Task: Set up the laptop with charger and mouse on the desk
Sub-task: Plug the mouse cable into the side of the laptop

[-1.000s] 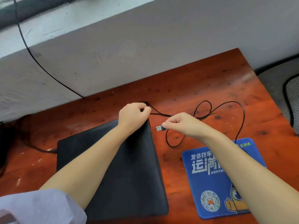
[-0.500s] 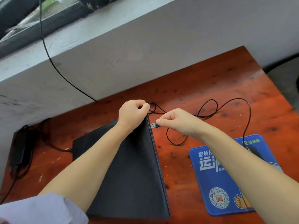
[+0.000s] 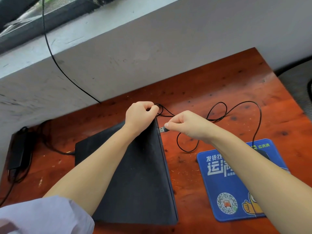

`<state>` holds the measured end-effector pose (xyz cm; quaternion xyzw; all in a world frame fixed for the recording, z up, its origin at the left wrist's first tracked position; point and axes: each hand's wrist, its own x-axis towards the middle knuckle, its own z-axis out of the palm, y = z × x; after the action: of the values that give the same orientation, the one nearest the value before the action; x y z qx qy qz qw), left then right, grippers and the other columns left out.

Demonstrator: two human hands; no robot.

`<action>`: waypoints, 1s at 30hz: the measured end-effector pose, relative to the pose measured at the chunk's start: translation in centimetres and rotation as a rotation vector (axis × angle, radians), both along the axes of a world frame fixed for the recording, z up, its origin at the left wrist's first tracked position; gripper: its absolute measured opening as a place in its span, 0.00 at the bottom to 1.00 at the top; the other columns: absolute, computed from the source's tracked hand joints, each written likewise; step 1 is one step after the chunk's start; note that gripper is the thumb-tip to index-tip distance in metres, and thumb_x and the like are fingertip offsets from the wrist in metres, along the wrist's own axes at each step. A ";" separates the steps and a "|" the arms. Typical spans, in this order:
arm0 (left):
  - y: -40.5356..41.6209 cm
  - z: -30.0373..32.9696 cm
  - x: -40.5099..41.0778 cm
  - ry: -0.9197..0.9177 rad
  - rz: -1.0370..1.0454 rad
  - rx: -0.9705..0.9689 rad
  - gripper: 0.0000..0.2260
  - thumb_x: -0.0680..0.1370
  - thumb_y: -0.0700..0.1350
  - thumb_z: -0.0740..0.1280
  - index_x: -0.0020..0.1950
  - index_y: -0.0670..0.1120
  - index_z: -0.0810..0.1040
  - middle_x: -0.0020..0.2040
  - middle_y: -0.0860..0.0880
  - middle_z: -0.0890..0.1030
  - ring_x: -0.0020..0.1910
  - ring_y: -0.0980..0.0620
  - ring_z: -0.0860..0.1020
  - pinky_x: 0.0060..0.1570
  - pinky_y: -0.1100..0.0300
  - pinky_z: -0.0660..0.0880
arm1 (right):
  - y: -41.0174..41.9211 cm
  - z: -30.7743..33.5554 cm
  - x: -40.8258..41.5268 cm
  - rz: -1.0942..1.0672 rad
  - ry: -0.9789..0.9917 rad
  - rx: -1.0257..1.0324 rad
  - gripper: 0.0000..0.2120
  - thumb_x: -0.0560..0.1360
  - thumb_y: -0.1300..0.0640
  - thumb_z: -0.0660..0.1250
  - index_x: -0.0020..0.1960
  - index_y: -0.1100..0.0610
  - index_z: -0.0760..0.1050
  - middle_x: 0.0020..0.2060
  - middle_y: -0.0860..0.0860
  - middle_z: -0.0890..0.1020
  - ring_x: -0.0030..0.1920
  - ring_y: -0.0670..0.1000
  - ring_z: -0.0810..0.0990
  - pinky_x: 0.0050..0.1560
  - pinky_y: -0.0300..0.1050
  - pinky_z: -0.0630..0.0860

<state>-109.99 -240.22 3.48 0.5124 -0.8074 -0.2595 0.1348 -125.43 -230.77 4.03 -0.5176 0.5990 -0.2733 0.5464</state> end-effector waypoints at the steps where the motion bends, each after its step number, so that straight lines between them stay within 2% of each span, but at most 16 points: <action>1: 0.0 0.0 0.0 0.003 -0.001 0.002 0.13 0.69 0.45 0.58 0.24 0.48 0.62 0.23 0.52 0.62 0.26 0.55 0.61 0.28 0.59 0.59 | 0.0 -0.1 0.1 -0.005 -0.007 -0.005 0.19 0.76 0.47 0.62 0.49 0.63 0.81 0.17 0.42 0.73 0.20 0.38 0.69 0.30 0.30 0.67; 3: 0.0 0.0 0.1 0.010 -0.005 0.004 0.12 0.69 0.46 0.57 0.25 0.47 0.64 0.23 0.52 0.63 0.26 0.54 0.62 0.29 0.59 0.60 | -0.2 -0.3 0.2 -0.009 -0.010 -0.006 0.23 0.76 0.46 0.62 0.51 0.68 0.76 0.22 0.50 0.74 0.27 0.40 0.67 0.30 0.31 0.67; 4: 0.0 0.0 0.1 0.012 -0.004 0.004 0.12 0.69 0.46 0.57 0.25 0.47 0.65 0.23 0.52 0.63 0.26 0.54 0.62 0.30 0.58 0.61 | -0.1 -0.3 0.2 -0.006 -0.008 -0.004 0.24 0.76 0.46 0.62 0.52 0.69 0.75 0.21 0.49 0.70 0.27 0.41 0.65 0.29 0.30 0.67; 5: 0.0 0.0 0.1 0.013 -0.001 0.005 0.12 0.69 0.46 0.58 0.25 0.47 0.65 0.23 0.51 0.63 0.27 0.54 0.62 0.30 0.58 0.61 | -0.1 -0.2 0.2 -0.004 -0.009 -0.003 0.24 0.76 0.47 0.62 0.52 0.70 0.76 0.19 0.44 0.65 0.23 0.40 0.62 0.25 0.27 0.64; 7: 0.0 0.0 0.1 0.009 0.003 0.003 0.12 0.68 0.46 0.57 0.24 0.47 0.63 0.23 0.51 0.62 0.26 0.54 0.61 0.30 0.58 0.60 | -0.1 0.0 0.2 -0.002 -0.007 -0.003 0.22 0.76 0.48 0.62 0.51 0.69 0.77 0.16 0.43 0.60 0.18 0.42 0.61 0.19 0.23 0.59; 10: 0.0 0.1 0.0 0.001 0.004 0.002 0.13 0.68 0.46 0.57 0.23 0.49 0.61 0.22 0.52 0.61 0.25 0.55 0.60 0.29 0.58 0.59 | 0.0 0.1 0.3 -0.012 0.017 -0.020 0.24 0.76 0.47 0.62 0.52 0.70 0.75 0.19 0.44 0.57 0.20 0.45 0.56 0.18 0.25 0.57; 12: 0.1 0.0 0.0 0.001 0.008 0.008 0.14 0.68 0.46 0.57 0.23 0.49 0.61 0.21 0.52 0.62 0.25 0.55 0.60 0.29 0.59 0.58 | -0.1 0.1 0.4 -0.006 0.029 -0.025 0.24 0.76 0.48 0.62 0.52 0.72 0.72 0.18 0.45 0.55 0.20 0.46 0.55 0.18 0.26 0.56; 15: 0.1 -0.1 0.1 0.005 0.014 0.011 0.14 0.68 0.46 0.57 0.22 0.50 0.60 0.20 0.53 0.64 0.24 0.55 0.61 0.28 0.59 0.58 | -0.1 0.3 0.4 0.021 0.098 -0.058 0.24 0.77 0.49 0.62 0.51 0.72 0.73 0.17 0.45 0.56 0.18 0.46 0.56 0.16 0.29 0.54; 17: 0.0 -0.1 -0.1 0.005 0.016 0.009 0.15 0.68 0.47 0.57 0.21 0.50 0.61 0.20 0.53 0.65 0.24 0.54 0.61 0.27 0.58 0.57 | -0.3 0.7 0.6 0.058 0.214 -0.087 0.23 0.77 0.49 0.61 0.47 0.71 0.76 0.19 0.46 0.58 0.17 0.47 0.58 0.16 0.33 0.55; 20: 0.3 -0.3 -0.4 0.001 0.008 0.008 0.16 0.68 0.46 0.58 0.20 0.51 0.60 0.20 0.54 0.66 0.23 0.55 0.62 0.28 0.52 0.59 | -1.0 1.3 0.9 0.112 0.384 -0.079 0.20 0.77 0.49 0.60 0.39 0.64 0.80 0.16 0.48 0.63 0.14 0.45 0.64 0.20 0.38 0.62; 21: 0.3 -0.4 -0.5 -0.006 0.005 0.003 0.16 0.68 0.46 0.58 0.21 0.50 0.59 0.20 0.54 0.66 0.23 0.56 0.62 0.27 0.54 0.58 | -1.2 1.4 0.9 0.128 0.409 -0.064 0.19 0.77 0.49 0.61 0.37 0.61 0.81 0.13 0.48 0.65 0.13 0.43 0.66 0.21 0.39 0.62; 23: 0.4 -0.6 -0.5 -0.023 0.003 -0.010 0.14 0.68 0.47 0.57 0.22 0.50 0.59 0.20 0.52 0.64 0.23 0.55 0.62 0.26 0.60 0.56 | -1.4 1.5 0.7 0.162 0.409 -0.038 0.18 0.77 0.49 0.60 0.34 0.55 0.80 0.12 0.48 0.66 0.13 0.43 0.66 0.23 0.40 0.62; 26: 0.4 -0.8 -0.5 -0.038 -0.002 -0.024 0.13 0.68 0.46 0.58 0.24 0.48 0.61 0.21 0.51 0.61 0.24 0.54 0.60 0.26 0.61 0.56 | -1.5 1.1 0.3 0.192 0.365 -0.028 0.17 0.77 0.48 0.60 0.34 0.52 0.80 0.16 0.47 0.64 0.15 0.45 0.63 0.20 0.37 0.63; 28: 0.2 -0.8 -0.5 -0.040 0.006 -0.022 0.13 0.69 0.46 0.58 0.25 0.47 0.62 0.22 0.51 0.61 0.25 0.54 0.60 0.27 0.60 0.57 | -1.4 0.5 0.3 0.168 0.332 -0.043 0.17 0.77 0.48 0.60 0.34 0.52 0.80 0.16 0.46 0.63 0.15 0.45 0.62 0.18 0.34 0.61; 30: 0.1 -0.7 -0.5 -0.041 0.017 -0.017 0.12 0.69 0.46 0.58 0.25 0.47 0.63 0.23 0.52 0.61 0.26 0.54 0.60 0.28 0.60 0.57 | -1.0 -0.2 0.3 0.128 0.305 -0.086 0.17 0.77 0.48 0.60 0.39 0.56 0.81 0.19 0.46 0.65 0.17 0.43 0.64 0.20 0.34 0.61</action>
<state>-110.47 -240.17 2.73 0.5232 -0.8078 -0.2409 0.1249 -125.10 -231.79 3.85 -0.6131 0.6285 -0.1818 0.4429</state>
